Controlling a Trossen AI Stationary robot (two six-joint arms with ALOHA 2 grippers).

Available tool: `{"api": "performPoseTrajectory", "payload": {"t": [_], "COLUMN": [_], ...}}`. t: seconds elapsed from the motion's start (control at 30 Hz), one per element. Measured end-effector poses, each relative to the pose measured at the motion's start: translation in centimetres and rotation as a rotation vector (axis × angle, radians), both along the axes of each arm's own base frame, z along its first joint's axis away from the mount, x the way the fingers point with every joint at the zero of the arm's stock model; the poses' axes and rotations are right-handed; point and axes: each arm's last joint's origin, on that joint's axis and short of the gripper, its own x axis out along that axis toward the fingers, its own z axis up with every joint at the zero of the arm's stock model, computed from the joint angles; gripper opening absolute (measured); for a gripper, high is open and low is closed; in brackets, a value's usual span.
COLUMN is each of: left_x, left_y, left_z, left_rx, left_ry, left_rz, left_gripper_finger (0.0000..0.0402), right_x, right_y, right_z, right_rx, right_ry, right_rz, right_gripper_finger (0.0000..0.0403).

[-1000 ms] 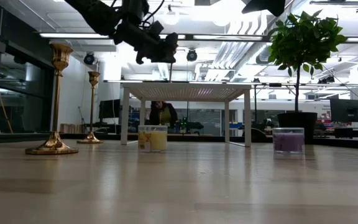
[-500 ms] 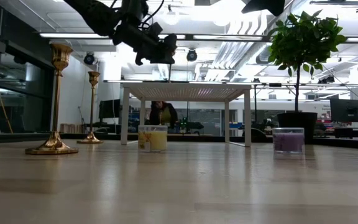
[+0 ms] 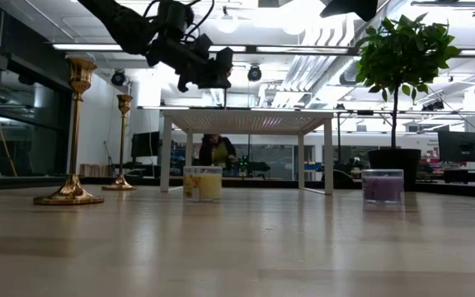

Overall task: Pick & Place candle stick holders
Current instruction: Put the bottom right gold candle holder on the shelf

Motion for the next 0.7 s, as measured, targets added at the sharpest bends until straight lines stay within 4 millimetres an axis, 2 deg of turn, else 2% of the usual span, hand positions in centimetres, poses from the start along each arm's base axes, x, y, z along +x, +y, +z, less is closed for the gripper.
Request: {"api": "performPoseTrajectory", "payload": {"t": [0.17,0.4,0.7], "left_x": [0.00,0.00,0.09], "left_y": [-0.01,-0.02,-0.11], "left_z": [-0.10,-0.12,-0.13], "left_rx": [0.003,0.000,0.009], "left_ry": [0.017,0.018,0.028], "left_rz": [-0.003,-0.005,-0.053], "left_gripper_finger": [0.0009,0.0043,0.0050], "right_x": [-0.01,-0.01,0.00], "right_y": [0.00,0.00,0.00], "right_z": [0.00,0.00,-0.02], "right_rx": [0.000,-0.003,-0.003], "right_ry": [0.000,0.001,0.002], "right_rz": [0.000,0.002,0.002], "right_gripper_finger": [0.0222,0.0222,0.0223]}}
